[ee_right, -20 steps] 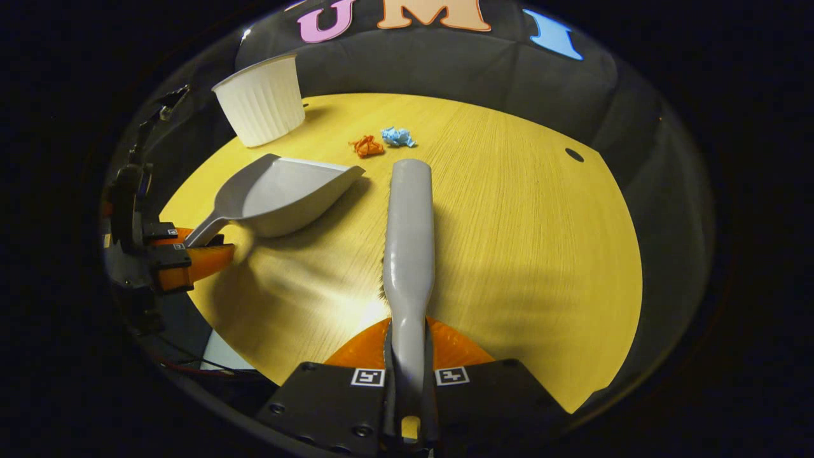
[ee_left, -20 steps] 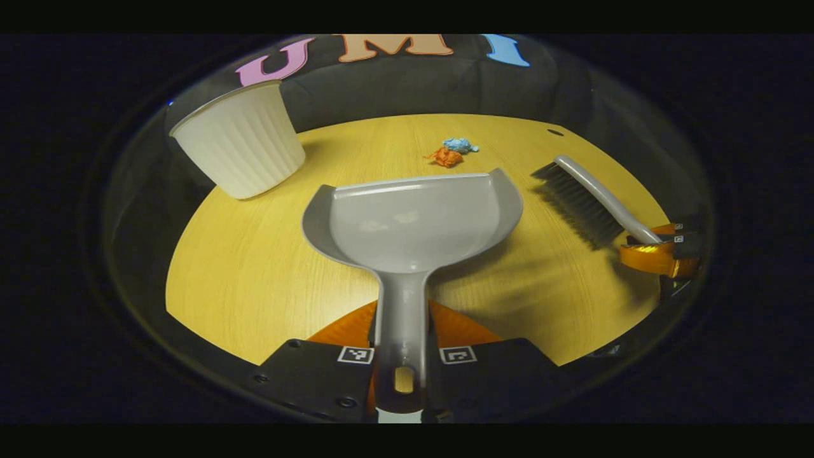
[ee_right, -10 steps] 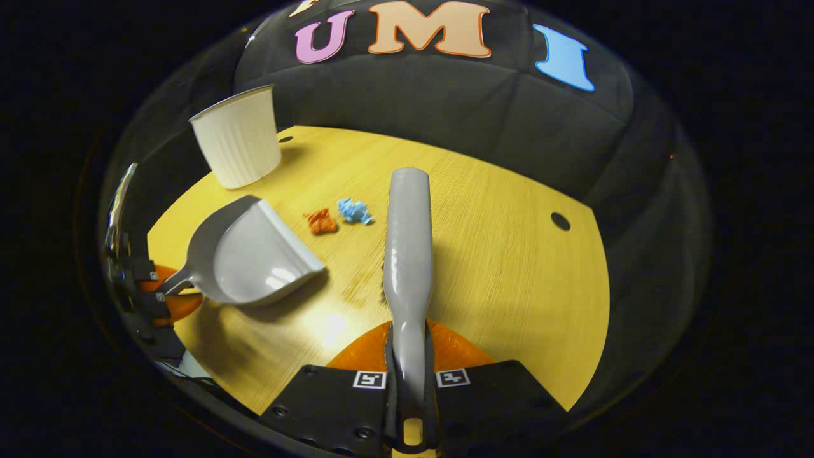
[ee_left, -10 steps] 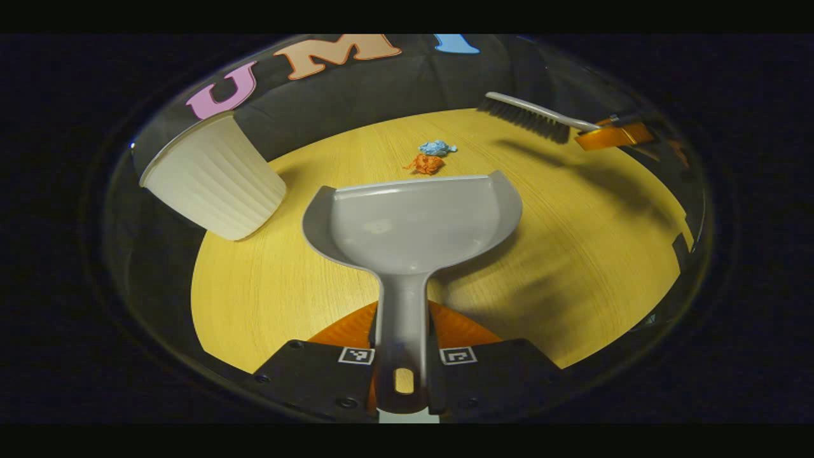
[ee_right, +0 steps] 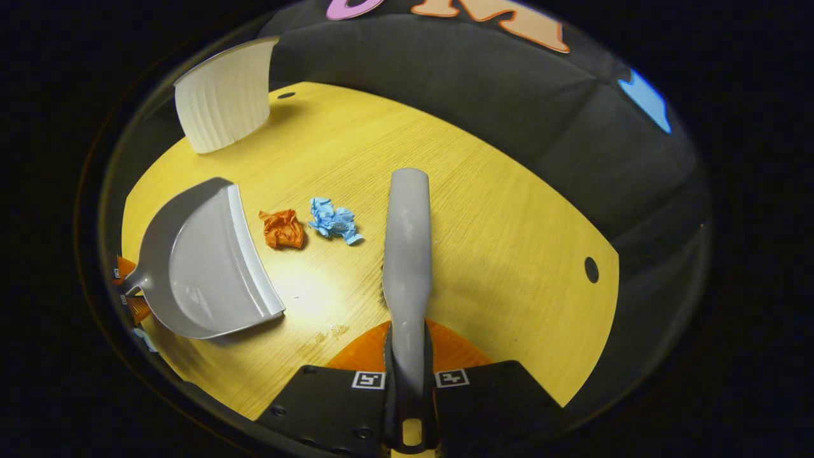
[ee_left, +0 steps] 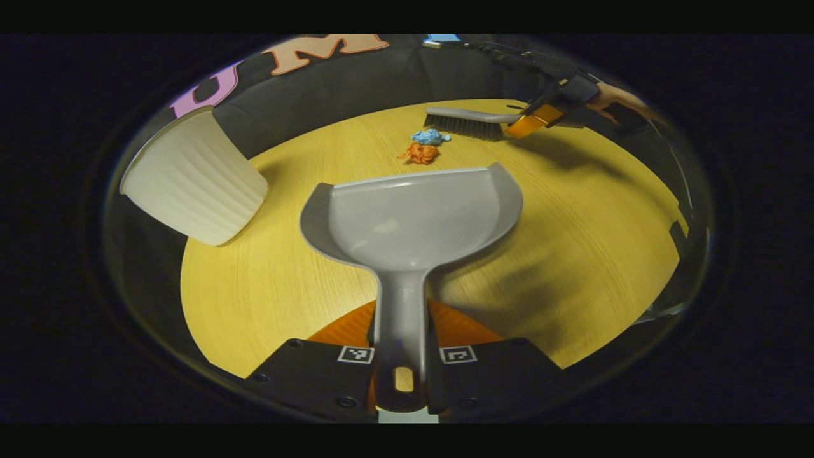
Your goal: Pick up the small broom and dustpan from the desktop, sweep the trash into the dustpan with the broom, and then empty the trash into the garbage bin.
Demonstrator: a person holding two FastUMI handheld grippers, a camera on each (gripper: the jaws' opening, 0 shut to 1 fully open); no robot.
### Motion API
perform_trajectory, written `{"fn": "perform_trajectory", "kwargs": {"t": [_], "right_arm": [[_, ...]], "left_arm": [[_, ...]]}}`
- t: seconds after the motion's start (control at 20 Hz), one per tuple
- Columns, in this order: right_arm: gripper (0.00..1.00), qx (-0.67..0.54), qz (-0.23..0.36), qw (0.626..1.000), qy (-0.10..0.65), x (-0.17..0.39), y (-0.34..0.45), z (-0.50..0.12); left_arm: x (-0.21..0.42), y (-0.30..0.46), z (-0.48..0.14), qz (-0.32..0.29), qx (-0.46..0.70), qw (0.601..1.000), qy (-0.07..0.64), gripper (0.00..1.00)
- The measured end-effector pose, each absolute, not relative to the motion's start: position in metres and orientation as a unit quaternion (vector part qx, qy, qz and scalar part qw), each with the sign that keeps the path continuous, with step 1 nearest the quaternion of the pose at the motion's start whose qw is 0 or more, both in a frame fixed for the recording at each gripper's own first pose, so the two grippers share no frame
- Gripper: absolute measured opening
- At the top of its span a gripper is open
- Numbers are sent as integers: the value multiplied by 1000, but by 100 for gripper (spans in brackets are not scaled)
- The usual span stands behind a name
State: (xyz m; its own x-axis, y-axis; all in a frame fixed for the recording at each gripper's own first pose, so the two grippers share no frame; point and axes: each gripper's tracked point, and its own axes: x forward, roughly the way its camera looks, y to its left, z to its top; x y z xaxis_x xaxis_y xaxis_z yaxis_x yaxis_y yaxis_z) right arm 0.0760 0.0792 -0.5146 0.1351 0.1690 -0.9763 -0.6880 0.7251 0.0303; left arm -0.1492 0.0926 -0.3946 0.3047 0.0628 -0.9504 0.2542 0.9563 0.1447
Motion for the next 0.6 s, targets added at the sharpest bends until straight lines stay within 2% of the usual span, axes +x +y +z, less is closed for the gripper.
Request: {"fn": "perform_trajectory", "kwargs": {"t": [0.05, 0.1, 0.3, 0.4, 0.45, 0.5, 0.6], "right_arm": [[10, -230, 315, 713, 582, 78, 88, -516], [13, -243, 334, 700, 582, 74, 92, -512], [13, -303, 434, 640, 556, 59, 119, -487], [9, -310, 481, 618, 539, 53, 128, -470], [12, -306, 507, 604, 533, 48, 129, -460], [10, -304, 530, 593, 525, 49, 130, -451], [13, -291, 541, 590, 524, 62, 118, -436]], "left_arm": [[-149, 93, -396, -62, 136, 795, 587, 23], [-148, 93, -396, -65, 136, 795, 588, 23], [-149, 92, -395, -72, 141, 793, 588, 23], [-149, 93, -396, -73, 145, 791, 589, 23], [-150, 93, -397, -73, 146, 792, 588, 23], [-151, 94, -397, -73, 147, 792, 588, 23], [-151, 94, -398, -73, 149, 795, 584, 23]]}}
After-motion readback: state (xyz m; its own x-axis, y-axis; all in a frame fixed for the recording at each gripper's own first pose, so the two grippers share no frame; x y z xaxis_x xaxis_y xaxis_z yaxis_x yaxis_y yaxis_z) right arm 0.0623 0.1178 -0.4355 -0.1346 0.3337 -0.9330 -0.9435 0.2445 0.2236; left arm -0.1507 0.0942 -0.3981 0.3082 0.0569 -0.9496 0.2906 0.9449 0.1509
